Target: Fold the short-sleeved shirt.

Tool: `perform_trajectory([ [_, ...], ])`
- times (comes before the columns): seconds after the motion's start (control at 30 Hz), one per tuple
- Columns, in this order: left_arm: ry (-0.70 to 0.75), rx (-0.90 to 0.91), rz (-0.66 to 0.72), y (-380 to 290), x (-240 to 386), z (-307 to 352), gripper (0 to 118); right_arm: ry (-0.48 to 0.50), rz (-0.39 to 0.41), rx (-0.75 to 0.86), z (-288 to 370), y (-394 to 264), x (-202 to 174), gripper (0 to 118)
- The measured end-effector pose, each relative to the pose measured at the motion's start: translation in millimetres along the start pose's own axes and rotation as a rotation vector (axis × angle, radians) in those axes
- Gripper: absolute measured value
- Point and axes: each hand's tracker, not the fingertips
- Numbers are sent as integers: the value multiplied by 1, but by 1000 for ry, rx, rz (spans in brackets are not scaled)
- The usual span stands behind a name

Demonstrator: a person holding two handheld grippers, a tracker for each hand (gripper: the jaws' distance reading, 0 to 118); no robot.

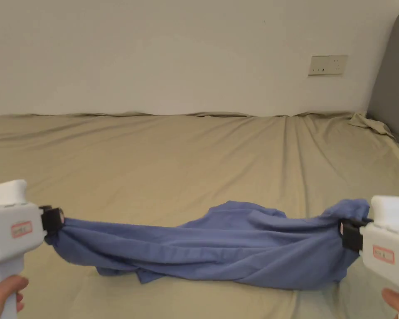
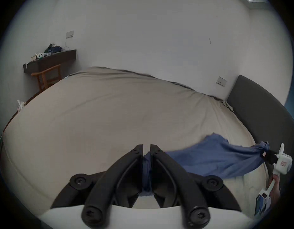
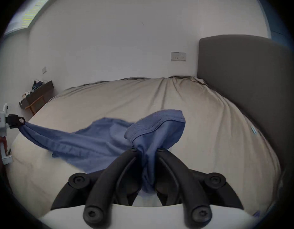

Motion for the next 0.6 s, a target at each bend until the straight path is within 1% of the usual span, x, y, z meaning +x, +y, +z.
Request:
perform_trajectory([
  [0.03,-3,-9,-6,-13,-4,13,7,3,-15,-2,9,-16,10,14],
  [0.17,-1,-21,19,-60,-19,61,7,-1,-68,-7,61,-74,21,14],
  [0.27,-13,-50,52,-91,-27,97,7,-9,-91,-13,105,-112,28,14],
  [0.33,-10,-59,47,-110,-31,125,7,-16,-107,-23,139,-134,35,14],
  [0.4,-10,-71,29,-127,-32,154,7,-12,-115,-43,169,-152,41,14],
  [0.5,7,-97,-15,-156,-32,192,7,-25,-101,-70,213,-178,48,14],
  [0.6,26,-155,-33,-187,-37,216,7,-30,-82,-119,245,-201,55,14],
])
